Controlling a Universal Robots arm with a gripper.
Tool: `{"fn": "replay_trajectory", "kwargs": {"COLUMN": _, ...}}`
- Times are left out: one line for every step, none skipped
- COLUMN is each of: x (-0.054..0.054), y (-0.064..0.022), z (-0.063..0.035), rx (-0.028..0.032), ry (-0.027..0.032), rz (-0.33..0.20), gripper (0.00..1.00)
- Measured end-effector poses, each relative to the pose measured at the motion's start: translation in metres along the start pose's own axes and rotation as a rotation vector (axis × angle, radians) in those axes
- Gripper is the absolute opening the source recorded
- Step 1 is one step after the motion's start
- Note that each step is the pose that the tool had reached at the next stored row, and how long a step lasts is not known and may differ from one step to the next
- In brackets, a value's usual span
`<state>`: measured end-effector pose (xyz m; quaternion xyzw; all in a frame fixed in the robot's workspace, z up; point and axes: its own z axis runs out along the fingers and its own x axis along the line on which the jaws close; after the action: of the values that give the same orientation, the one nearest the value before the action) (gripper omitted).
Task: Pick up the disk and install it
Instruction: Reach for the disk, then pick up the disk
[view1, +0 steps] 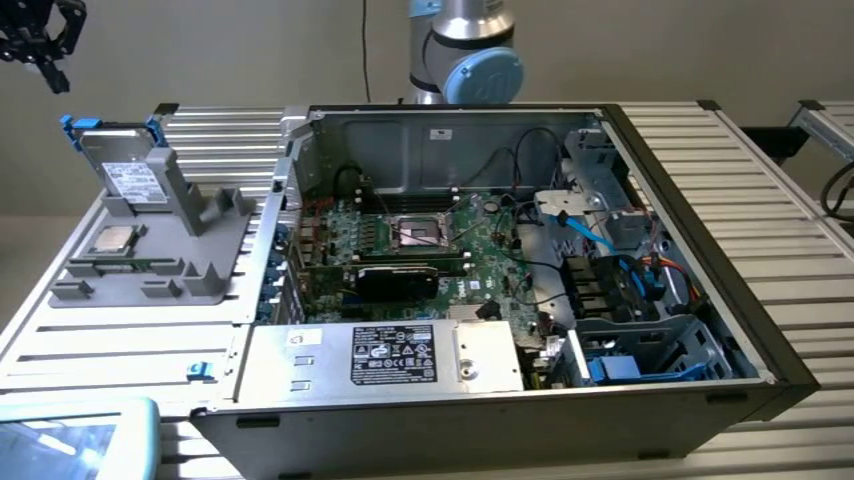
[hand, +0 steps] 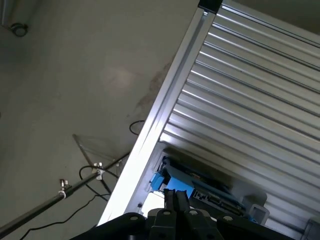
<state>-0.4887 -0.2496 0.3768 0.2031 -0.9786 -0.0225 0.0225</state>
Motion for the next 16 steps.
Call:
{"fn": "replay_trajectory", "kwargs": {"x": 0.0000, "y": 0.0000, "z": 0.0000, "rx": 0.0000, "ry": 0.0000, "rz": 0.000, "gripper": 0.11}}
{"fn": "replay_trajectory", "kwargs": {"x": -0.0001, "y": 0.0001, "z": -0.0001, "rx": 0.0001, "ry": -0.0001, "rz": 0.000, "gripper": 0.11}}
{"fn": "replay_trajectory", "kwargs": {"x": -0.0001, "y": 0.0001, "z": -0.0004, "rx": 0.0001, "ry": -0.0001, "rz": 0.000, "gripper": 0.11}}
{"fn": "replay_trajectory", "kwargs": {"x": -0.0001, "y": 0.0001, "z": -0.0006, "rx": 0.0002, "ry": 0.0000, "rz": 0.000, "gripper": 0.11}}
{"fn": "replay_trajectory", "kwargs": {"x": -0.0002, "y": 0.0002, "z": -0.0006, "rx": 0.0005, "ry": -0.0002, "rz": 0.000, "gripper": 0.11}}
{"fn": "replay_trajectory", "kwargs": {"x": -0.0003, "y": 0.0006, "z": -0.0007, "rx": 0.0010, "ry": -0.0002, "rz": 0.000, "gripper": 0.11}}
{"fn": "replay_trajectory", "kwargs": {"x": -0.0003, "y": 0.0009, "z": -0.0007, "rx": 0.0014, "ry": -0.0001, "rz": 0.000, "gripper": 0.11}}
{"fn": "replay_trajectory", "kwargs": {"x": -0.0004, "y": 0.0009, "z": -0.0007, "rx": 0.0017, "ry": -0.0001, "rz": 0.000, "gripper": 0.11}}
{"fn": "replay_trajectory", "kwargs": {"x": -0.0004, "y": 0.0009, "z": -0.0007, "rx": 0.0017, "ry": -0.0001, "rz": 0.000, "gripper": 0.11}}
{"fn": "replay_trajectory", "kwargs": {"x": -0.0004, "y": 0.0009, "z": -0.0006, "rx": 0.0018, "ry": -0.0002, "rz": 0.000, "gripper": 0.11}}
{"fn": "replay_trajectory", "kwargs": {"x": -0.0005, "y": 0.0009, "z": -0.0007, "rx": 0.0018, "ry": 0.0000, "rz": 0.000, "gripper": 0.11}}
{"fn": "replay_trajectory", "kwargs": {"x": -0.0005, "y": 0.0009, "z": -0.0007, "rx": 0.0018, "ry": -0.0001, "rz": 0.000, "gripper": 0.11}}
{"fn": "replay_trajectory", "kwargs": {"x": -0.0005, "y": 0.0009, "z": -0.0007, "rx": 0.0018, "ry": -0.0001, "rz": 0.000, "gripper": 0.11}}
{"fn": "replay_trajectory", "kwargs": {"x": -0.0005, "y": 0.0009, "z": -0.0006, "rx": 0.0018, "ry": -0.0001, "rz": 0.000, "gripper": 0.11}}
{"fn": "replay_trajectory", "kwargs": {"x": -0.0005, "y": 0.0009, "z": -0.0007, "rx": 0.0018, "ry": -0.0001, "rz": 0.000, "gripper": 0.11}}
{"fn": "replay_trajectory", "kwargs": {"x": -0.0005, "y": 0.0009, "z": -0.0006, "rx": 0.0018, "ry": -0.0001, "rz": 0.000, "gripper": 0.11}}
